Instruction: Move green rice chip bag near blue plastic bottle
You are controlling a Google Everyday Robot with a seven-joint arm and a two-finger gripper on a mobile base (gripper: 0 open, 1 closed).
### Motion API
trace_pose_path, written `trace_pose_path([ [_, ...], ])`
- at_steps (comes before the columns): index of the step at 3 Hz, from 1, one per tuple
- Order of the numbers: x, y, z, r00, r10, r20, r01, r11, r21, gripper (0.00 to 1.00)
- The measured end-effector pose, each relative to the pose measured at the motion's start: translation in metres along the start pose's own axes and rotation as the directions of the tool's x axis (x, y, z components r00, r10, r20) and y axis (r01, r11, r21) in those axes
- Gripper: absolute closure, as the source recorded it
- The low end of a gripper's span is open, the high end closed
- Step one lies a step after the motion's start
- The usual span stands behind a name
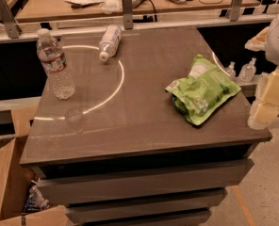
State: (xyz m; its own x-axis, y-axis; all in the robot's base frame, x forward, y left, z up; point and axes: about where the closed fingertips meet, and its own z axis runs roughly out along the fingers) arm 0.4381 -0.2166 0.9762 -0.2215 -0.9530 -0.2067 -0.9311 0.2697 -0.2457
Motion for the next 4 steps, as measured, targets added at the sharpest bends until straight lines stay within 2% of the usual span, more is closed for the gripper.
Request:
trace_pose_path([
  [1, 0.000, 0.000, 0.000, 1.000, 0.000, 0.000, 0.000, 1.0000, 0.000, 0.00],
  [2, 0.002, -0.001, 0.010, 0.993, 0.033, 0.117, -0.031, 0.9994, -0.018, 0.00],
  [3, 0.006, -0.010, 0.022, 0.955, 0.082, 0.284, -0.080, 0.9966, -0.016, 0.00],
  [4, 0.010, -0.029, 0.044, 0.898, 0.142, 0.416, -0.146, 0.9890, -0.022, 0.00],
])
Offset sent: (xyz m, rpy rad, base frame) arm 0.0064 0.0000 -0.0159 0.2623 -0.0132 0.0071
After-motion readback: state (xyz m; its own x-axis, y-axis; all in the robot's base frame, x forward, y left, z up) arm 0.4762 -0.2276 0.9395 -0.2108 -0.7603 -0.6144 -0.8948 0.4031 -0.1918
